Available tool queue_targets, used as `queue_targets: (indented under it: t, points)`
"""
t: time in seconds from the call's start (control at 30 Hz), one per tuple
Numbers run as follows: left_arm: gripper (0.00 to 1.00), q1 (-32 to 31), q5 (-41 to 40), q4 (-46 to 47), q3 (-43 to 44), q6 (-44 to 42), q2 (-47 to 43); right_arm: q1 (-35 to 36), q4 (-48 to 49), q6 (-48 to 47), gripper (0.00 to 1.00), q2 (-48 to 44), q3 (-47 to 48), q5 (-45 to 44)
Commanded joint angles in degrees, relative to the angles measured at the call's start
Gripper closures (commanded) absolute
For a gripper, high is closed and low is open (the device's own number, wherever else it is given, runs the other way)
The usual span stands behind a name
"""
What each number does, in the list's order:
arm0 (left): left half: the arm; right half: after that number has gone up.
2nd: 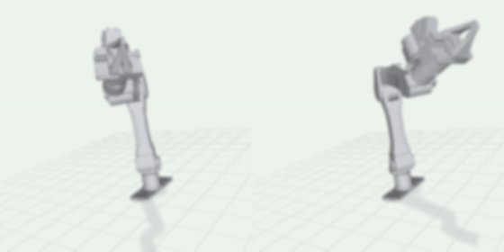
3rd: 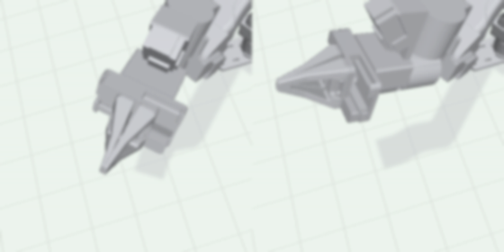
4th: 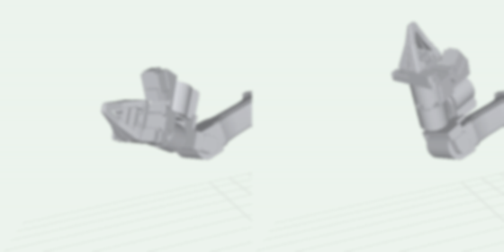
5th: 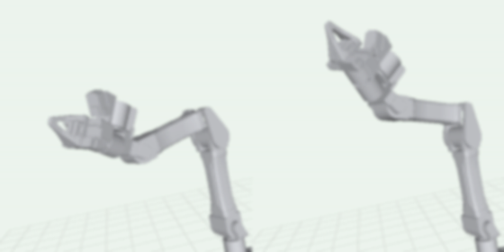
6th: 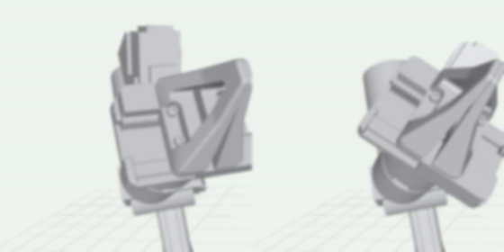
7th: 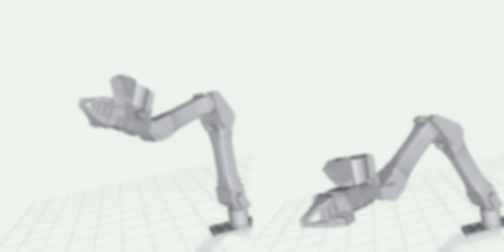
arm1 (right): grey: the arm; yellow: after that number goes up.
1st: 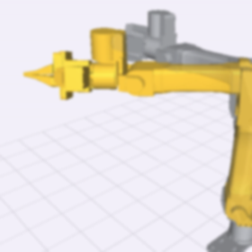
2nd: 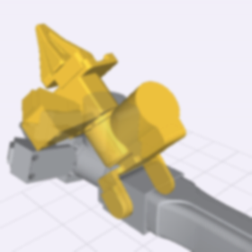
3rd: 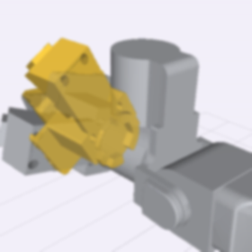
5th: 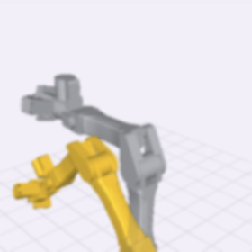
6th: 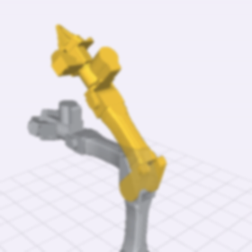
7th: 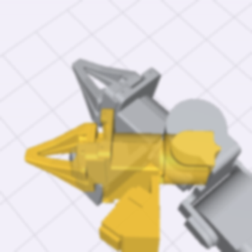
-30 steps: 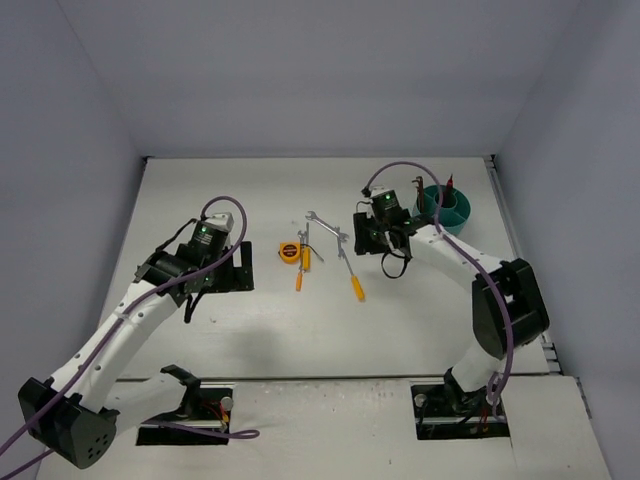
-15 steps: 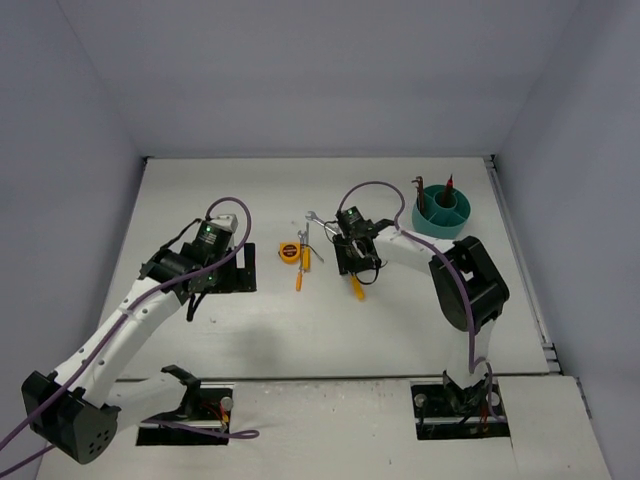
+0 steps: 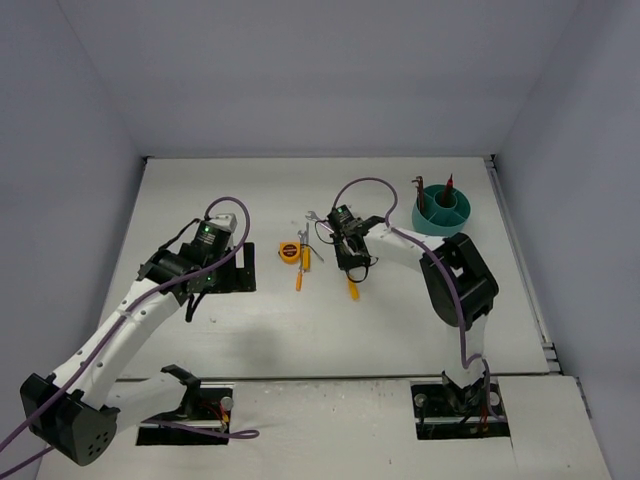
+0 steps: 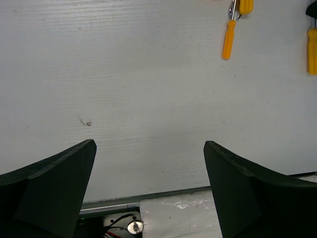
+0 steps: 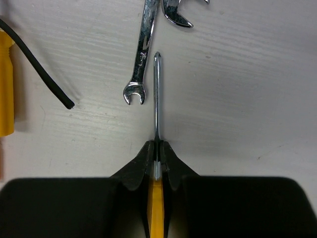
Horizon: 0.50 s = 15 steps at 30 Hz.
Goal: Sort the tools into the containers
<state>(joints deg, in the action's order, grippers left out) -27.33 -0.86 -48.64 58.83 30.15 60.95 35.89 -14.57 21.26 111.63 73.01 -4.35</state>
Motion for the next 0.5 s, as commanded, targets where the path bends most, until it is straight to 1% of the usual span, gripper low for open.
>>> queue_targets:
  t: [0.0, 0.1, 0.23, 0.33, 0.47]
  points:
    - [0.12, -0.29, -0.1, 1.26, 1.38, -0.18, -1.3, -0.77, -5.29, -0.64, 1.0, -2.7, 0.62, -2.3]
    - [0.12, -0.32, -0.19, 1.38, 1.41, -0.15, -0.98, -2.8, -5.26, -2.2, 1.0, -8.65, 2.12, -2.07]
    - [0.12, -0.27, -0.19, 1.48, 1.82, -0.09, -0.26, -7.17, -4.98, -4.94, 1.0, -16.2, 4.53, -3.7]
    - [0.12, -0.35, -0.45, 1.62, 2.6, -0.44, 0.31, -12.77, -2.76, -6.67, 1.0, -22.57, 5.04, -4.69]
    - [0.12, -0.4, -0.68, 2.1, 3.39, -1.36, 0.88, -23.3, 2.78, -8.65, 1.0, -28.37, 2.95, -4.94]
